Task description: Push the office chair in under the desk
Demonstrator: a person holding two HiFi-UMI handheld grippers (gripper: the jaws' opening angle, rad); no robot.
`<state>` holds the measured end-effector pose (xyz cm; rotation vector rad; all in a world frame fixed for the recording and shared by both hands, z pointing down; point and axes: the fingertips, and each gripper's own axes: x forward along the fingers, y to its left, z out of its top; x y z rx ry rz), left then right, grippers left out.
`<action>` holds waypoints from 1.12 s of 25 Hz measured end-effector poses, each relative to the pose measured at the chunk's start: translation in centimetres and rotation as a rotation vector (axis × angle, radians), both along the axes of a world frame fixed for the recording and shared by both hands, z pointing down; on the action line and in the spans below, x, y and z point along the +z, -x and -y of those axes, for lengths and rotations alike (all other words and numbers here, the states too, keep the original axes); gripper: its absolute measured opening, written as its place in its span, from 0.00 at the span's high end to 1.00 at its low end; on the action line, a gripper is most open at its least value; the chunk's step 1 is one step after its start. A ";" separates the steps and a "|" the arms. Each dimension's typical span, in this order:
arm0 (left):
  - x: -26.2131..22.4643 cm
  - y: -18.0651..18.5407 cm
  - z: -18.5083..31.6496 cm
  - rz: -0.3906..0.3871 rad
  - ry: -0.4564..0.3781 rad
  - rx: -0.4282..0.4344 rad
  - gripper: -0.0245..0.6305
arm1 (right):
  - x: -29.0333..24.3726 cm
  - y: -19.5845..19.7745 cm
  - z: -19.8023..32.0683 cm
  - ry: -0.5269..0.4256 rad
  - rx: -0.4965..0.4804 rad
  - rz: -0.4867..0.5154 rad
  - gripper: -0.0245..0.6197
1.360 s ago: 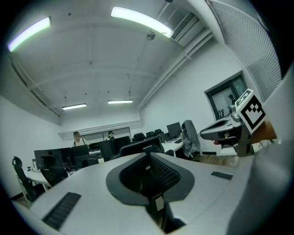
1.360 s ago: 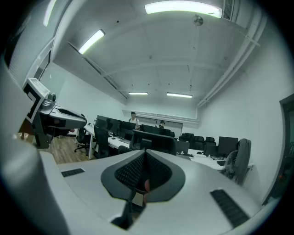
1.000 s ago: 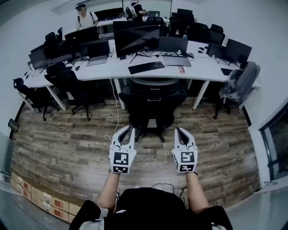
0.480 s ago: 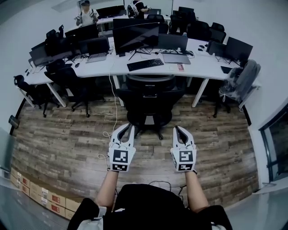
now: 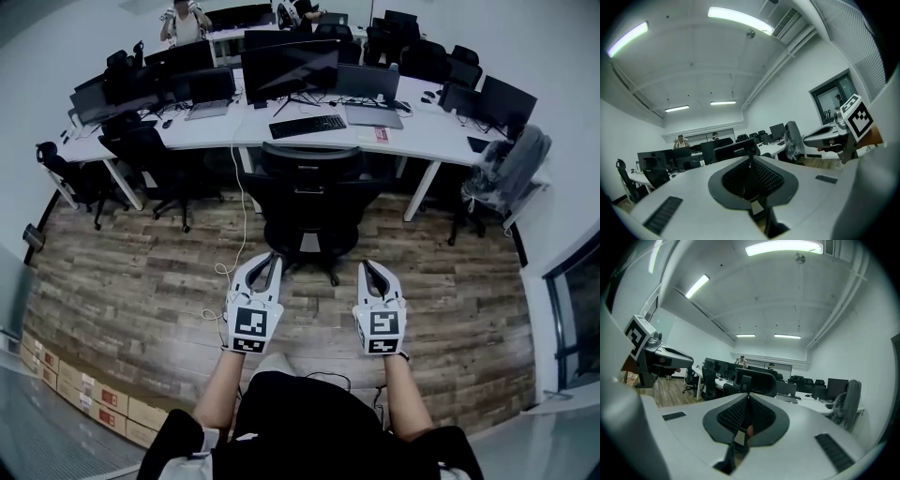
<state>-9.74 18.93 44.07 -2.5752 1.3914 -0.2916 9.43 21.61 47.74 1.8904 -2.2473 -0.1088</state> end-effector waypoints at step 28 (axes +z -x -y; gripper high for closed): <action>0.0 0.9 15.6 -0.037 0.005 -0.011 0.91 | 0.3 1.2 15.7 0.004 -0.014 -0.022 0.92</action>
